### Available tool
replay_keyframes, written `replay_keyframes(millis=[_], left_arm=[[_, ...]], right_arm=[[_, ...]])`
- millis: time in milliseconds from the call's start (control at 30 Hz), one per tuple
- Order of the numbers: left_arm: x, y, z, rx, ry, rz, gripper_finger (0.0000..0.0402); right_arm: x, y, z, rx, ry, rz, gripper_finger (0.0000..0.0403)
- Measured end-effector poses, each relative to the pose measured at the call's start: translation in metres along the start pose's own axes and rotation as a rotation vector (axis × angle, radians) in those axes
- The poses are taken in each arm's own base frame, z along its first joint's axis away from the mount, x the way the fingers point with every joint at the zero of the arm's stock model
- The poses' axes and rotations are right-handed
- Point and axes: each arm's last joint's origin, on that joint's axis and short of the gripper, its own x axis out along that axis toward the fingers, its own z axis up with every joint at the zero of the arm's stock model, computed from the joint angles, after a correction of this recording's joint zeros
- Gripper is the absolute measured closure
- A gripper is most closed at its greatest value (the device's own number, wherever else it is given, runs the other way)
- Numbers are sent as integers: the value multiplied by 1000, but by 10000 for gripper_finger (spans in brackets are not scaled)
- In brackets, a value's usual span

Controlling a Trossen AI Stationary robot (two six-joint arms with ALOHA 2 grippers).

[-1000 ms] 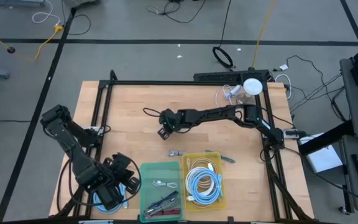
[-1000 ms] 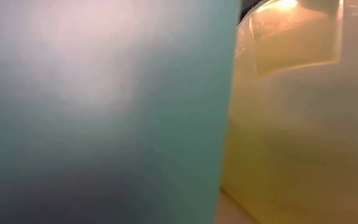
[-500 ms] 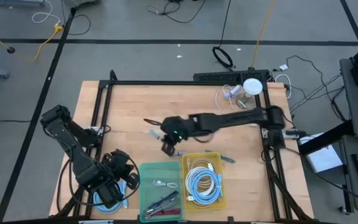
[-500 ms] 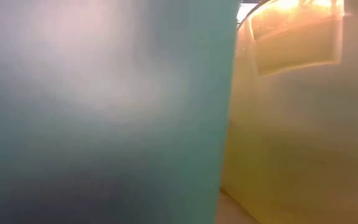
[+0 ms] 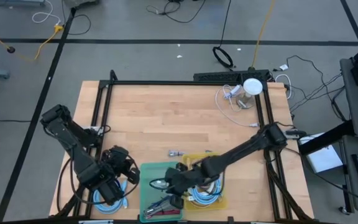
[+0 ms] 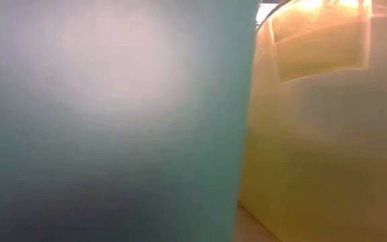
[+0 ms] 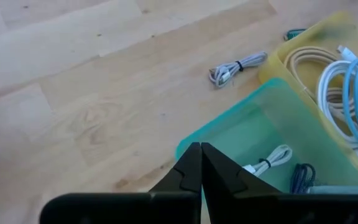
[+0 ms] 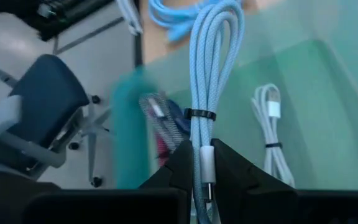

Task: Pick & Place USB Port
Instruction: Put the light blue USB cable into the green bin, then put the purple USB cable into the green bin

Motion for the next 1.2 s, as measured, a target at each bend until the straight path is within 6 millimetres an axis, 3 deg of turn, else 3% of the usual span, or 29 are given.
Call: replay_keyframes(millis=[300,600,833,1000,1100,1200], left_arm=[[1,-3,1,1,21,-9,394],[-2,-2,-5,9,51,-29,396],[-2,-3,-6,25,54,-36,383],[-2,-4,-4,41,50,-35,394],[2,-6,2,71,-2,-39,398],[12,-11,16,139,-52,-22,396]], right_arm=[[50,-25,-27,22,159,-39,377],[52,-27,-25,-20,167,-16,375],[51,-28,-24,-9,202,29,250],[40,-21,-14,19,167,81,185],[13,-11,7,18,66,124,176],[-33,2,33,-19,-84,144,181]])
